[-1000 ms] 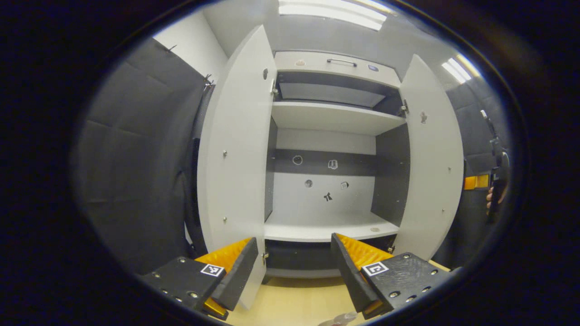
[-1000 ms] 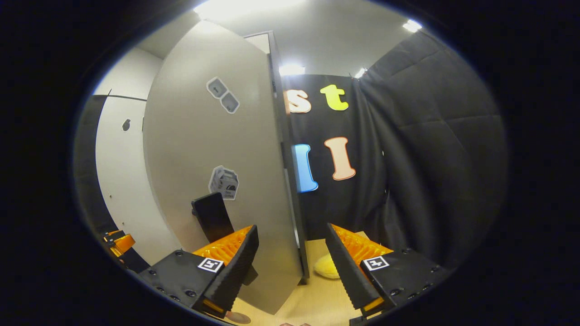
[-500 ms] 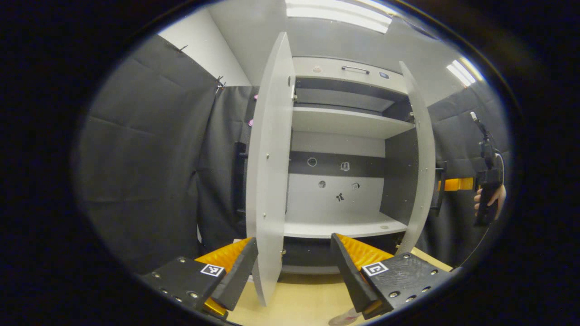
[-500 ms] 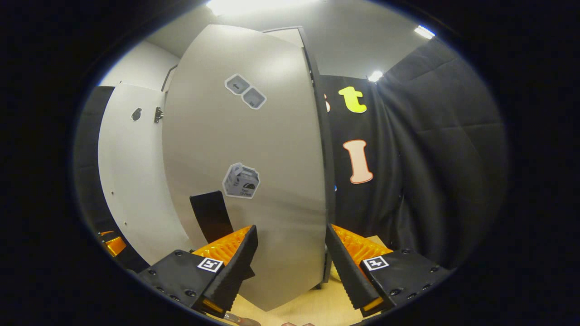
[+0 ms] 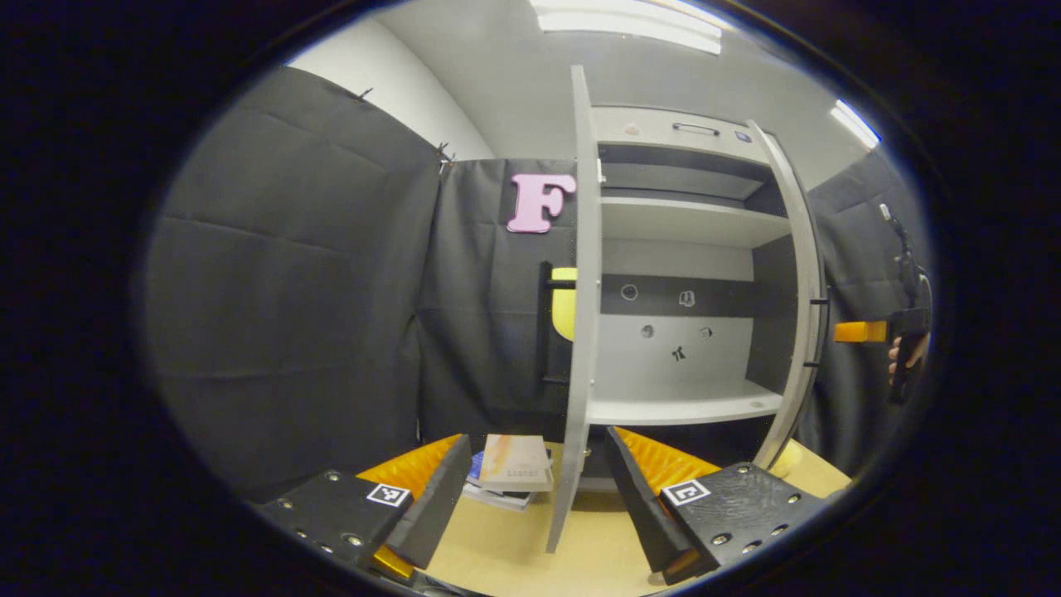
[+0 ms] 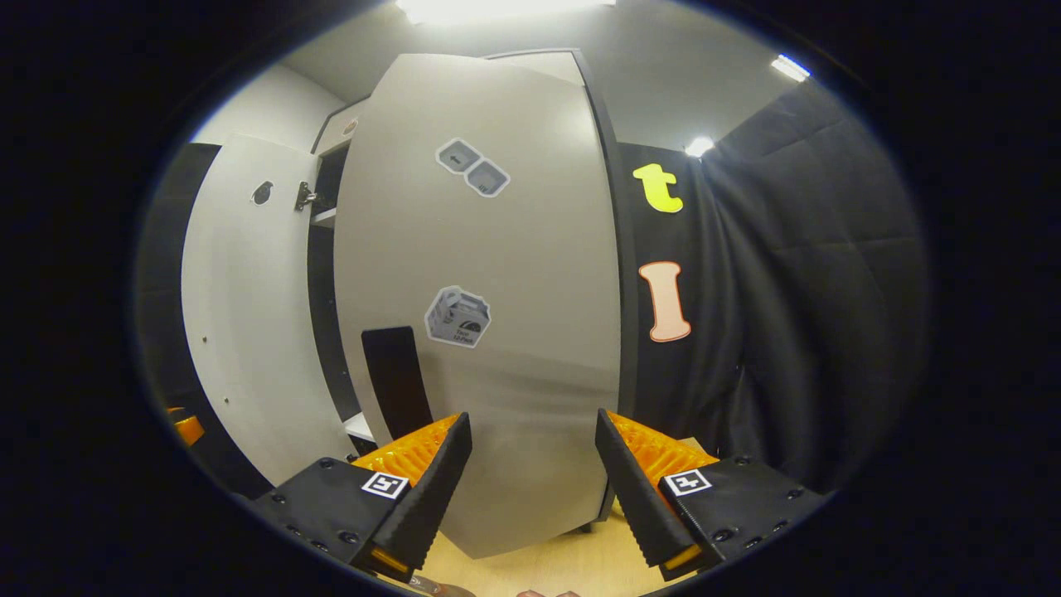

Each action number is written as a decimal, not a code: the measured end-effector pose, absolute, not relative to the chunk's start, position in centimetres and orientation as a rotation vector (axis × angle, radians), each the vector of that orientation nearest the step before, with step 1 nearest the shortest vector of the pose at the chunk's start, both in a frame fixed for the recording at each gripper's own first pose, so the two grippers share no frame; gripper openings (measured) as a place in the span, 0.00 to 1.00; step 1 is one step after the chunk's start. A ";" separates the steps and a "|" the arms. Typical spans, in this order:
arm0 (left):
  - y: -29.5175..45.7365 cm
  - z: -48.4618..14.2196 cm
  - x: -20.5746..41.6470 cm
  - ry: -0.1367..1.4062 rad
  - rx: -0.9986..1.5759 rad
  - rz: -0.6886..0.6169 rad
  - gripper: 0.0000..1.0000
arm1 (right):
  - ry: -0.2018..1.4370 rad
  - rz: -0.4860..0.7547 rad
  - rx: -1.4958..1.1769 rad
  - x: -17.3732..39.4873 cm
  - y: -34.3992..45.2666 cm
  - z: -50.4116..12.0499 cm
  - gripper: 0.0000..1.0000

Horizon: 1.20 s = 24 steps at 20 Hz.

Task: Grasp the bottle in the cabinet with the left hand and place it on the coaster, then close the right door with the right hand and the left door with the left hand.

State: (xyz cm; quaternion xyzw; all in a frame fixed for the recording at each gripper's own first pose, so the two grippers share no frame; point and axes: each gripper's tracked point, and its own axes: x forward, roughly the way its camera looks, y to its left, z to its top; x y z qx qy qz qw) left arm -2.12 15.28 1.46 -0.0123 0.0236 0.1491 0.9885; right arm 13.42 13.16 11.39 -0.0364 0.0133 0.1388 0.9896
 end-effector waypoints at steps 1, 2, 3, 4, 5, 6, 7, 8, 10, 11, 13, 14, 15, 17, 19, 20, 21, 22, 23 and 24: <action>16.3 1.7 -2.2 0.041 -0.025 0.314 0.94 | 0.034 0.273 -0.070 13.1 13.1 11.1 0.96; 17.4 2.0 -2.3 0.033 -0.024 0.323 0.94 | 0.039 0.264 -0.069 12.8 13.0 10.8 0.91; 18.3 2.2 -2.5 0.029 -0.022 0.321 0.94 | 0.044 0.256 -0.067 12.5 12.9 10.4 0.96; 19.0 2.3 -2.4 0.026 -0.017 0.313 0.94 | 0.048 0.250 -0.064 12.2 12.8 10.2 0.96; 20.3 2.4 -2.4 0.022 -0.005 0.323 0.94 | 0.049 0.244 -0.061 11.9 12.8 9.9 0.96; 21.4 2.8 -2.3 0.014 0.009 0.335 0.94 | 0.053 0.237 -0.060 11.7 12.8 9.4 0.96; 22.4 3.1 -1.9 0.006 0.021 0.337 0.99 | 0.057 0.229 -0.060 11.4 12.7 9.0 0.91; 23.0 3.4 -1.4 0.000 0.025 0.329 0.99 | 0.062 0.223 -0.059 11.2 12.8 8.7 0.96; 23.7 3.9 -0.6 -0.005 0.014 0.304 0.99 | 0.060 0.210 -0.062 10.8 12.8 8.3 0.96; 24.0 3.8 -0.1 -0.007 0.012 0.284 0.99 | 0.057 0.203 -0.065 10.7 12.9 8.3 0.96; 24.8 4.2 0.7 -0.012 0.023 0.262 0.99 | 0.050 0.181 -0.065 10.1 12.9 8.1 0.96; 24.9 4.3 1.2 -0.013 0.026 0.240 0.99 | 0.046 0.170 -0.060 9.7 12.9 8.0 0.96; 23.9 4.1 2.1 -0.004 0.018 0.171 0.99 | 0.043 0.158 -0.057 9.5 12.9 8.0 0.96; 22.3 2.8 4.1 0.037 -0.006 0.045 1.00 | 0.042 0.135 -0.054 9.0 12.6 7.6 0.96; 23.4 2.9 5.2 0.035 -0.019 0.048 0.94 | 0.042 0.104 -0.050 8.3 12.0 7.2 0.96; 23.9 3.1 5.6 0.031 -0.024 0.050 0.94 | 0.038 0.087 -0.048 8.0 11.7 7.2 0.96; 24.4 3.1 6.2 0.026 -0.027 0.048 0.94 | 0.034 0.063 -0.045 7.7 11.1 6.9 0.96; 24.9 3.5 6.7 0.017 -0.029 0.048 0.99 | 0.034 0.044 -0.039 7.4 10.6 6.8 0.96; 25.3 4.1 7.5 0.007 -0.031 0.045 0.99 | 0.039 0.023 -0.029 7.2 10.1 6.5 0.96; 25.5 4.9 8.4 -0.003 -0.031 0.035 0.94 | 0.047 0.002 -0.015 6.9 9.5 6.1 0.96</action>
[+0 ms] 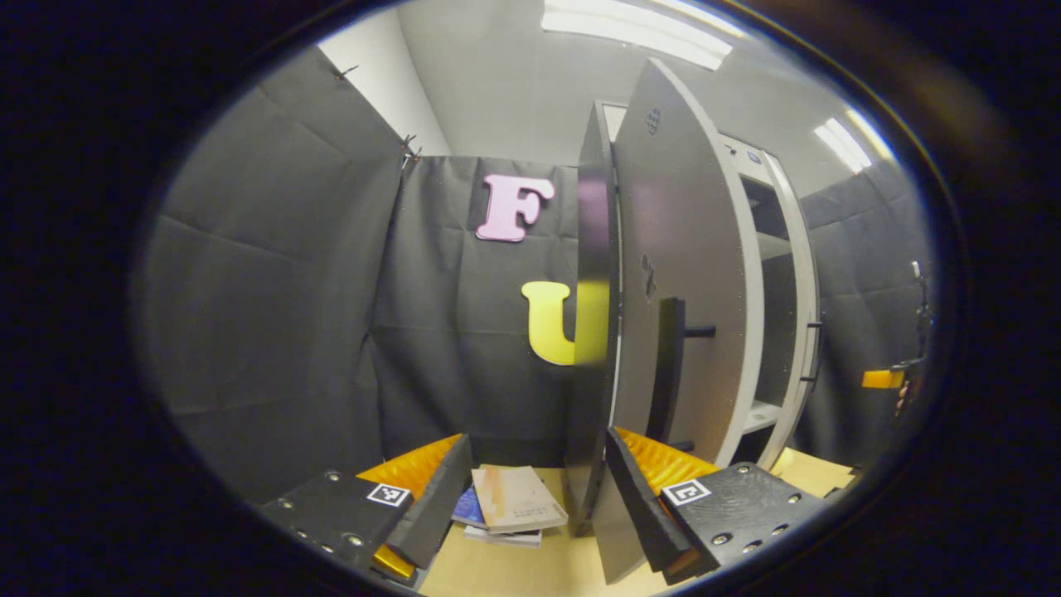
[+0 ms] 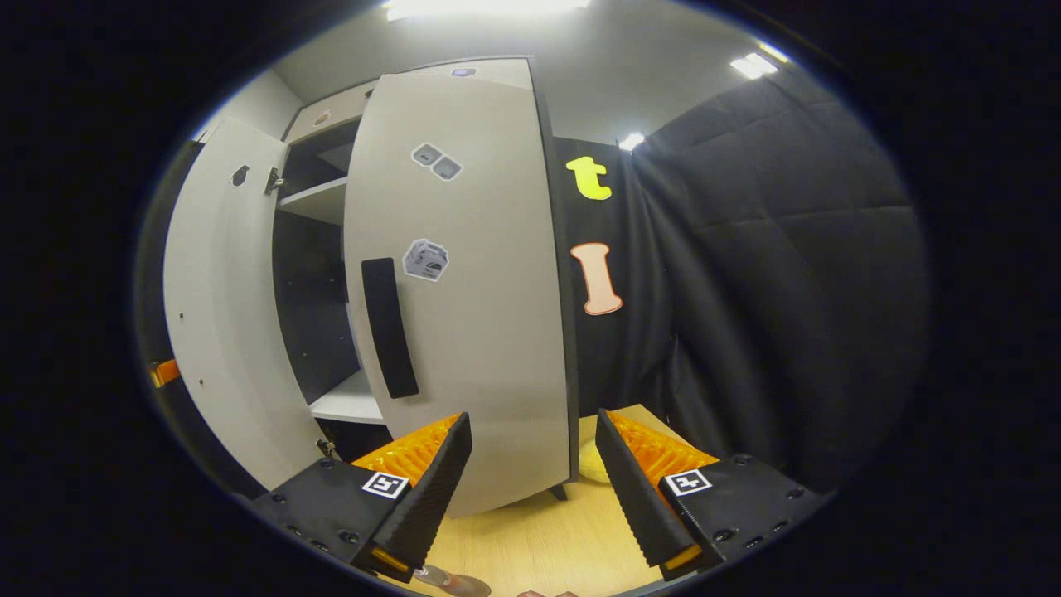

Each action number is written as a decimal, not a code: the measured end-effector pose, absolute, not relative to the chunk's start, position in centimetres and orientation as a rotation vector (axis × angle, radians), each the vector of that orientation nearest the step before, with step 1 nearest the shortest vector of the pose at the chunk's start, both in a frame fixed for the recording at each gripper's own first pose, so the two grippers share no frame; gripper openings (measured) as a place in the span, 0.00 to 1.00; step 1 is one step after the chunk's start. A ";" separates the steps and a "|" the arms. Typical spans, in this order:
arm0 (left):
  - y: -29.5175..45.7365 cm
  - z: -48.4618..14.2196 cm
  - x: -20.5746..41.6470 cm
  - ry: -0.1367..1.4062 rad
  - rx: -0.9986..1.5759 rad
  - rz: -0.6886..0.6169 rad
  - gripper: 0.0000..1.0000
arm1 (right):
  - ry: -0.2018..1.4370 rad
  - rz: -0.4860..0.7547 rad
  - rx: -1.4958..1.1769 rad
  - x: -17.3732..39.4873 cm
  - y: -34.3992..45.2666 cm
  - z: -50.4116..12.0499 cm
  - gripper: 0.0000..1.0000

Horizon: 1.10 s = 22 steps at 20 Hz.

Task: Grasp the bottle in the cabinet with the left hand and place it on the coaster, then close the right door with the right hand and the left door with the left hand.

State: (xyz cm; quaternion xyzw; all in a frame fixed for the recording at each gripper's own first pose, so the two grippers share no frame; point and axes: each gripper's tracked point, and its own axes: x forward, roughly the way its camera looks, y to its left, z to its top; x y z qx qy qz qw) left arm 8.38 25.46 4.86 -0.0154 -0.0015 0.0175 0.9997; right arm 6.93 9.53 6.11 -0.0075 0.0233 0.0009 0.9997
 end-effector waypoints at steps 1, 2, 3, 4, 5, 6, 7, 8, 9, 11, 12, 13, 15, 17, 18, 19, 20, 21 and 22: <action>25.5 5.2 9.0 -0.008 -0.028 0.023 0.94 | 0.052 -0.017 -0.004 6.7 9.1 5.9 0.96; 25.5 5.9 9.7 -0.015 -0.021 0.014 0.94 | 0.053 -0.040 0.004 6.6 8.5 5.7 0.96; 25.5 6.4 10.3 -0.022 -0.016 0.005 0.99 | 0.051 -0.057 0.009 6.4 8.1 5.7 0.96; 25.4 6.9 11.0 -0.029 -0.016 -0.008 0.99 | 0.049 -0.070 0.017 6.2 7.9 5.7 0.96; 25.3 7.2 11.7 -0.037 -0.024 -0.020 0.94 | 0.045 -0.079 0.024 6.0 7.7 5.9 0.96; 24.9 7.5 12.1 -0.044 -0.039 -0.035 0.94 | 0.041 -0.090 0.028 6.0 7.5 5.9 0.96; 24.3 7.6 12.5 -0.050 -0.059 -0.055 0.94 | 0.040 -0.100 0.029 6.0 7.3 6.0 0.96; 24.0 7.5 12.7 -0.054 -0.066 -0.052 0.94 | 0.041 -0.108 0.028 6.0 7.1 6.0 0.96; 23.8 7.5 13.0 -0.056 -0.057 -0.053 0.94 | 0.044 -0.113 0.026 6.0 7.0 5.9 0.96; 23.9 7.8 12.8 -0.055 -0.041 -0.042 0.99 | 0.042 -0.117 0.025 6.1 6.8 5.9 0.96; 23.7 7.7 12.8 -0.050 -0.040 -0.043 0.94 | 0.044 -0.114 0.024 6.2 6.9 5.8 0.96; 23.6 7.5 12.6 -0.041 -0.047 -0.042 0.93 | 0.050 -0.108 0.024 6.3 7.1 5.7 0.96; 23.8 7.8 13.0 -0.032 -0.049 -0.028 0.99 | 0.055 -0.093 0.025 6.3 7.5 5.3 0.96; 23.5 8.2 12.8 -0.031 -0.019 0.006 0.98 | 0.061 -0.074 0.031 6.4 7.7 5.2 0.96; 23.2 8.2 12.8 -0.030 0.003 0.021 0.98 | 0.062 -0.068 0.031 6.5 7.8 5.0 0.96; 22.8 8.2 12.8 -0.028 0.026 0.027 0.98 | 0.063 -0.062 0.030 6.5 7.8 4.9 0.96; 22.2 8.4 12.6 -0.030 0.050 0.022 0.99 | 0.065 -0.057 0.028 6.5 7.7 4.8 0.96; 21.7 8.6 12.5 -0.030 0.068 0.019 0.99 | 0.068 -0.053 0.028 6.6 7.5 4.6 0.96; 21.3 8.5 12.4 -0.029 0.071 0.012 0.99 | 0.072 -0.048 0.031 6.5 7.4 4.4 0.96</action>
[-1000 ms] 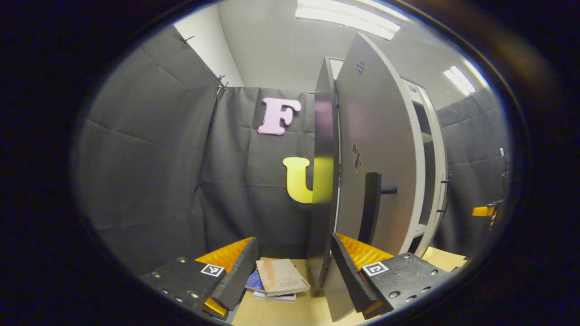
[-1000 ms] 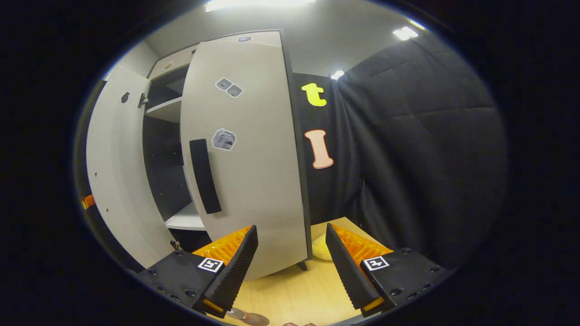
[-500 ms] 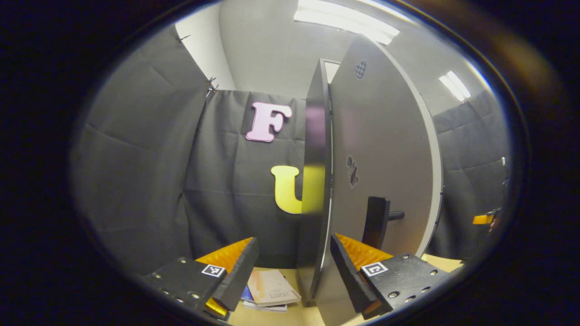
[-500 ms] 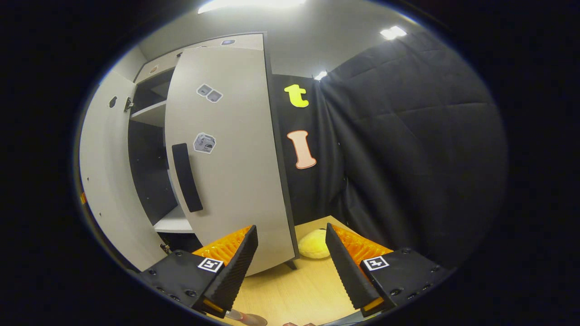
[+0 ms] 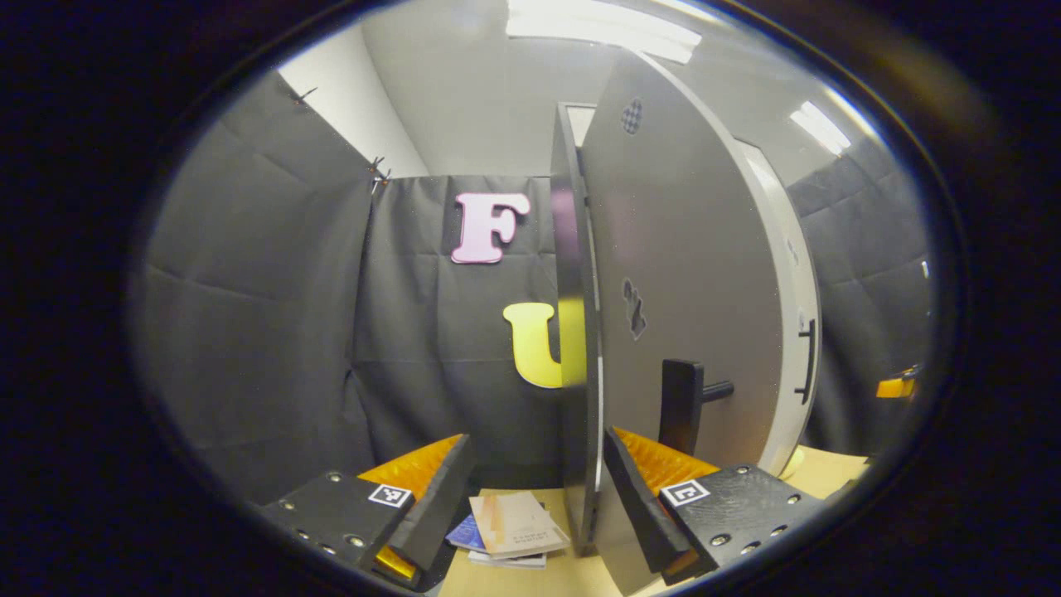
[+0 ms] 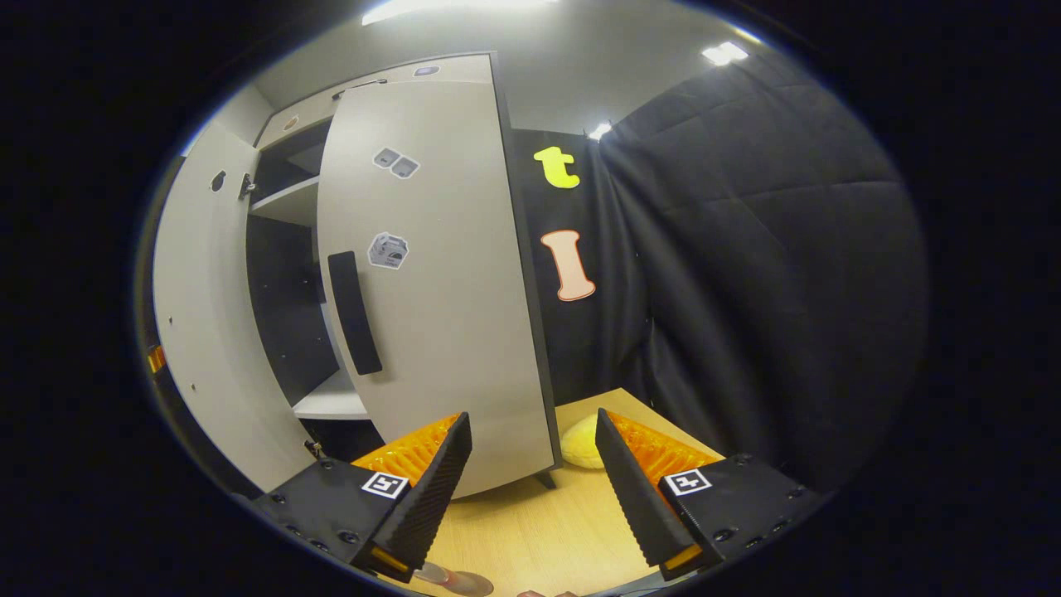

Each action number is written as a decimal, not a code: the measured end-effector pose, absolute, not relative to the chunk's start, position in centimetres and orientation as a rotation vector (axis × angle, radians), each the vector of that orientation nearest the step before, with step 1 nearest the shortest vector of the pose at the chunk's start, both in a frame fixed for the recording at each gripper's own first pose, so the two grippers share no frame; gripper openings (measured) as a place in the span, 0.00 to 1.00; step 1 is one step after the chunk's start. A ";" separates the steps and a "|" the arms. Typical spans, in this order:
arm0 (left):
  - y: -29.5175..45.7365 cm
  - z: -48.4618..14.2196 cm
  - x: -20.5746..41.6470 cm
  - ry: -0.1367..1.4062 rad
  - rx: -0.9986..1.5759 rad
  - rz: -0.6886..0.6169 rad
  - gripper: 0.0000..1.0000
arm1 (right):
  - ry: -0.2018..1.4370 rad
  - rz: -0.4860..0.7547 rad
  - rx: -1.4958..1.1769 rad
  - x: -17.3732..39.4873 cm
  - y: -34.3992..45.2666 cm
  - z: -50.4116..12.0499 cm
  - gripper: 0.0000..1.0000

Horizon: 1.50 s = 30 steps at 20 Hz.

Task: Grasp the bottle in the cabinet with the left hand and place it on the coaster, then close the right door with the right hand and the left door with the left hand.

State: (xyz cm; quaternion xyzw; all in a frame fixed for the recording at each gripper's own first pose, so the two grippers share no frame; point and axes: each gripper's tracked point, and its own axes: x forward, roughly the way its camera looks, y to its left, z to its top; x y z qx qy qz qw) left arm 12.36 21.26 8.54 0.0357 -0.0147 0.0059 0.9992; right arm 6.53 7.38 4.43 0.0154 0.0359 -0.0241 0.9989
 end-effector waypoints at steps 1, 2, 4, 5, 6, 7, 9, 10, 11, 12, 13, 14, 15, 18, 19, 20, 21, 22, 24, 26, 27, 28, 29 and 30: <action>20.6 8.5 12.3 -0.029 0.063 0.007 0.99 | 0.075 -0.043 0.037 6.5 7.2 4.3 0.96; 19.9 8.4 12.2 -0.032 0.055 0.009 0.99 | 0.076 -0.039 0.043 6.4 7.0 4.2 0.96; 18.6 8.4 11.8 -0.048 0.064 0.030 0.98 | 0.080 -0.038 0.047 6.2 6.0 4.1 0.96; 18.0 8.5 11.6 -0.055 0.074 0.042 0.98 | 0.079 -0.043 0.045 6.1 5.4 4.1 0.96; 17.2 8.5 11.6 -0.058 0.078 0.047 0.99 | 0.080 -0.046 0.042 6.2 4.8 4.1 0.96; 16.5 8.5 11.6 -0.054 0.073 0.050 0.99 | 0.086 -0.049 0.043 6.3 4.1 4.0 0.96; 14.9 8.4 12.1 -0.051 0.056 0.052 0.98 | 0.104 -0.050 0.050 6.4 2.5 3.8 0.96; 14.0 8.3 12.2 -0.049 0.049 0.053 0.98 | 0.110 -0.052 0.055 6.4 1.6 3.8 0.96; 13.0 8.2 12.5 -0.046 0.042 0.053 0.98 | 0.117 -0.056 0.063 6.6 0.8 3.8 0.96; 12.2 8.2 13.0 -0.038 0.025 0.054 0.99 | 0.126 -0.060 0.074 6.6 0.0 4.0 0.96; 11.3 7.9 13.4 -0.027 -0.003 0.057 0.99 | 0.136 -0.063 0.087 6.7 -0.6 4.2 0.96; 10.2 7.6 13.9 -0.019 -0.034 0.051 0.99 | 0.135 -0.061 0.093 6.7 -1.1 4.6 0.96; 8.8 7.3 14.6 -0.009 -0.066 0.030 0.99 | 0.126 -0.064 0.085 7.0 -1.7 5.0 0.96; 5.4 6.9 15.9 0.005 -0.111 -0.011 0.99 | 0.128 -0.070 0.054 7.6 -3.1 5.1 0.96; 4.9 7.0 15.7 0.002 -0.111 -0.006 0.96 | 0.128 -0.058 0.060 7.8 -3.2 5.3 0.96; 4.4 7.2 15.5 -0.006 -0.112 -0.003 0.93 | 0.131 -0.044 0.066 7.9 -3.2 5.3 0.96; 3.8 7.4 15.0 -0.013 -0.115 -0.009 0.94 | 0.137 -0.031 0.067 8.0 -3.3 5.1 0.96; 3.4 7.7 14.5 -0.020 -0.114 -0.014 0.95 | 0.145 -0.020 0.063 8.1 -3.5 4.8 0.96; 3.4 8.1 13.5 -0.026 -0.097 0.004 0.93 | 0.162 0.002 0.050 8.2 -3.5 3.9 0.96; 4.1 8.2 12.0 -0.018 -0.080 0.049 0.93 | 0.193 0.030 0.046 8.6 -3.6 2.7 0.96; 4.3 8.3 11.4 -0.017 -0.075 0.073 0.93 | 0.205 0.047 0.050 8.9 -3.7 2.3 0.96; 4.5 8.1 10.5 -0.018 -0.073 0.097 0.93 | 0.213 0.067 0.055 9.2 -3.6 2.0 0.96; 4.5 8.1 9.6 -0.019 -0.072 0.118 0.93 | 0.217 0.090 0.055 9.6 -3.4 1.9 0.96; 4.4 8.0 8.4 -0.017 -0.071 0.142 0.93 | 0.218 0.114 0.051 9.9 -3.2 1.8 0.96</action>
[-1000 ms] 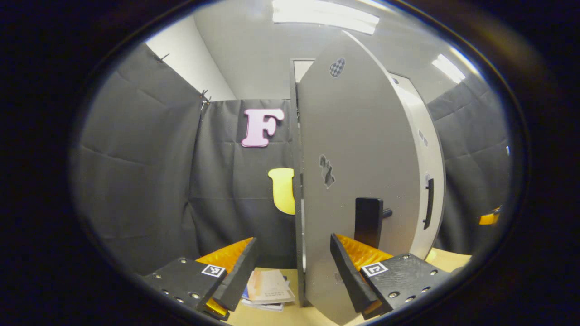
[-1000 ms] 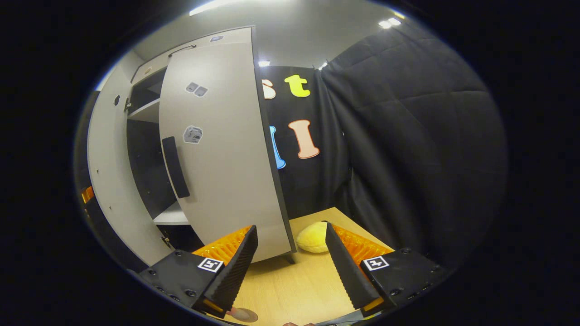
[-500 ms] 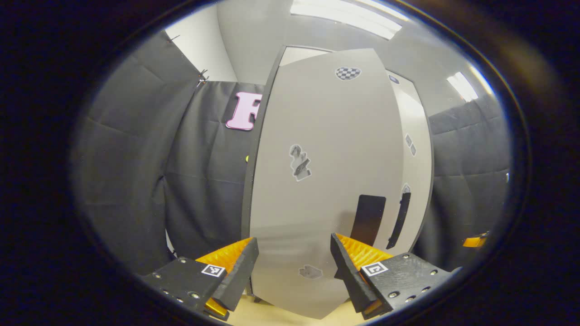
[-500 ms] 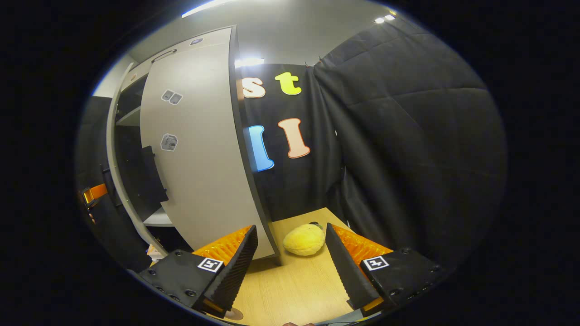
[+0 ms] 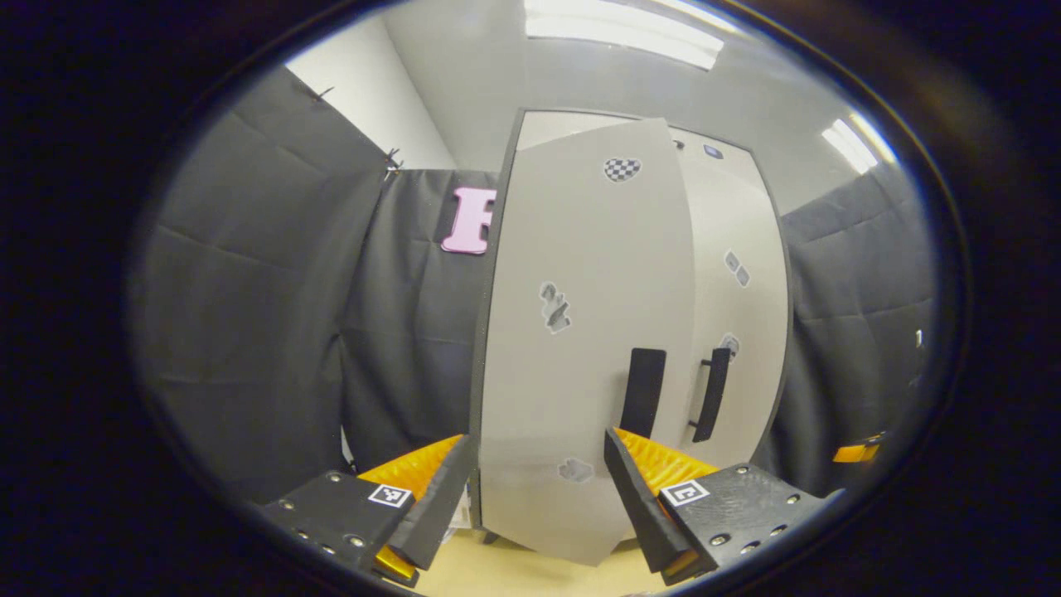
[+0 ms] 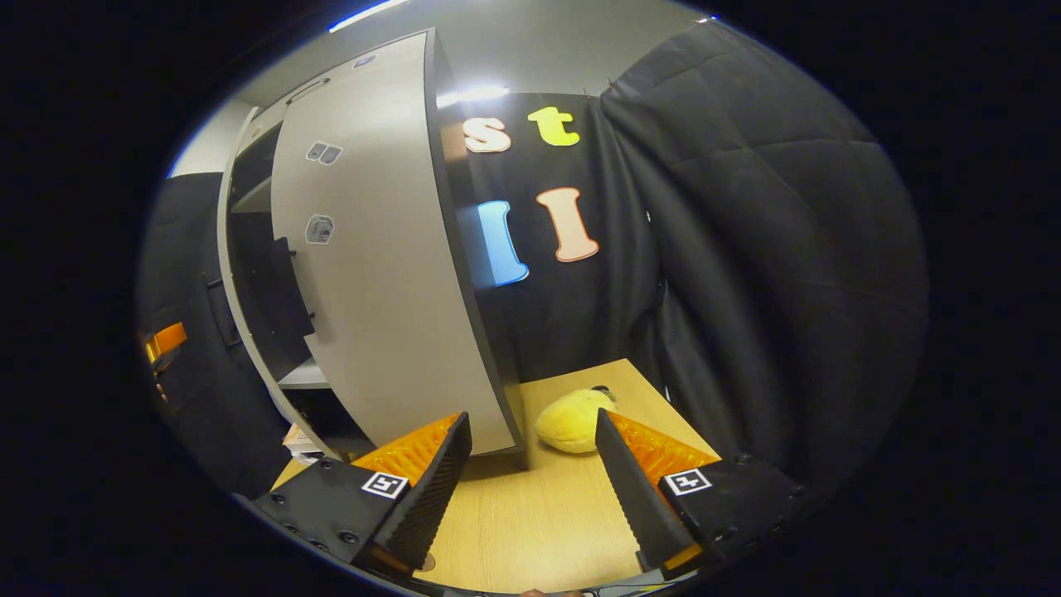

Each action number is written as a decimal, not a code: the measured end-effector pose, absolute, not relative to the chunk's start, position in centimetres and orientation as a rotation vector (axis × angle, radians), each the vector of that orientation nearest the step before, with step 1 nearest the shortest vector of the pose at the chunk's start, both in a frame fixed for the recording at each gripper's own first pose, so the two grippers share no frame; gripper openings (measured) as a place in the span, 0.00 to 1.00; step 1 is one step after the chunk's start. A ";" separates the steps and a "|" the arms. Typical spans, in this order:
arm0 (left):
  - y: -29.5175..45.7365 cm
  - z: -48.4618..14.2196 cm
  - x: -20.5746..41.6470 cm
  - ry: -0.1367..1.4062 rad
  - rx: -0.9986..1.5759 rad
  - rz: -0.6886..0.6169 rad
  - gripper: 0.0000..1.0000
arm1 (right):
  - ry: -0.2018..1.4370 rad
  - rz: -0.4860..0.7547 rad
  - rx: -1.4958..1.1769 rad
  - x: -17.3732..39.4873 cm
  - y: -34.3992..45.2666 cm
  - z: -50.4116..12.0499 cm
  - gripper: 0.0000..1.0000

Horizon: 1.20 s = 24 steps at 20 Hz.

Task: Grasp the bottle in the cabinet with the left hand and place it on the coaster, then close the right door with the right hand and the left door with the left hand.

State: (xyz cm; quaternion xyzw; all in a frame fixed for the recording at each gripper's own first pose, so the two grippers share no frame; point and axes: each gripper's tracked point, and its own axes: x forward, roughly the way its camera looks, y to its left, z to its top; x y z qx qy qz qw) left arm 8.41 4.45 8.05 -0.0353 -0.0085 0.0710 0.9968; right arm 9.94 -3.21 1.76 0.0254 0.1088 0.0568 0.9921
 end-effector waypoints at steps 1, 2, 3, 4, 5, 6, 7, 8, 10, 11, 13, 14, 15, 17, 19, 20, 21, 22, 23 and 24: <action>4.3 8.0 7.2 -0.014 -0.069 0.165 0.98 | 0.218 0.140 0.043 10.4 -3.0 1.8 0.96; 3.9 7.9 6.4 -0.011 -0.069 0.183 0.93 | 0.219 0.169 0.037 10.8 -2.8 1.8 0.96; 3.5 8.0 5.8 -0.012 -0.064 0.199 0.93 | 0.217 0.199 0.030 11.1 -2.5 2.0 0.96; 3.2 8.1 5.1 -0.016 -0.057 0.211 0.93 | 0.210 0.226 0.024 11.3 -2.2 2.5 0.96; 2.9 8.2 4.5 -0.020 -0.050 0.219 0.93 | 0.198 0.251 0.013 11.5 -1.9 3.0 0.96; 2.3 8.4 3.9 -0.022 -0.043 0.218 0.99 | 0.186 0.265 0.001 11.7 -1.7 3.5 0.96; 2.0 8.6 3.5 -0.026 -0.035 0.217 0.99 | 0.177 0.275 -0.013 11.8 -1.4 4.2 0.96; 1.9 8.7 3.1 -0.030 -0.025 0.220 0.98 | 0.167 0.284 -0.024 12.1 -1.6 4.8 0.96; 2.0 9.1 2.0 -0.039 -0.007 0.238 0.99 | 0.148 0.297 -0.032 12.1 -1.1 5.7 0.96; 2.1 9.3 1.6 -0.040 -0.003 0.242 0.98 | 0.140 0.299 -0.031 12.1 -0.8 6.2 0.96; 2.5 9.3 1.1 -0.036 0.008 0.251 0.99 | 0.122 0.299 -0.026 12.3 -0.1 6.7 0.96; 3.1 9.3 0.6 -0.035 0.021 0.258 0.99 | 0.110 0.291 -0.023 12.3 0.1 6.8 0.96; 3.7 9.3 0.3 -0.032 0.034 0.268 0.99 | 0.107 0.284 -0.018 12.4 0.4 6.8 0.96; 4.9 9.2 -0.2 -0.027 0.037 0.281 0.99 | 0.118 0.280 -0.005 12.2 1.3 6.8 0.96; 5.9 9.5 -0.7 -0.042 0.013 0.290 0.98 | 0.111 0.281 0.002 11.7 2.0 7.1 0.96; 6.4 9.6 -0.8 -0.051 -0.003 0.294 0.98 | 0.104 0.280 -0.003 11.6 2.1 7.3 0.96; 6.9 9.7 -1.0 -0.059 -0.018 0.297 0.98 | 0.096 0.277 -0.010 11.5 2.2 7.3 0.96; 7.3 9.6 -1.2 -0.065 -0.033 0.297 0.98 | 0.091 0.273 -0.017 11.4 2.3 7.4 0.96; 7.6 9.6 -1.3 -0.065 -0.045 0.297 0.98 | 0.088 0.270 -0.019 11.3 2.4 7.4 0.96; 7.9 9.4 -1.5 -0.065 -0.052 0.297 0.98 | 0.084 0.272 -0.015 11.2 2.8 7.5 0.96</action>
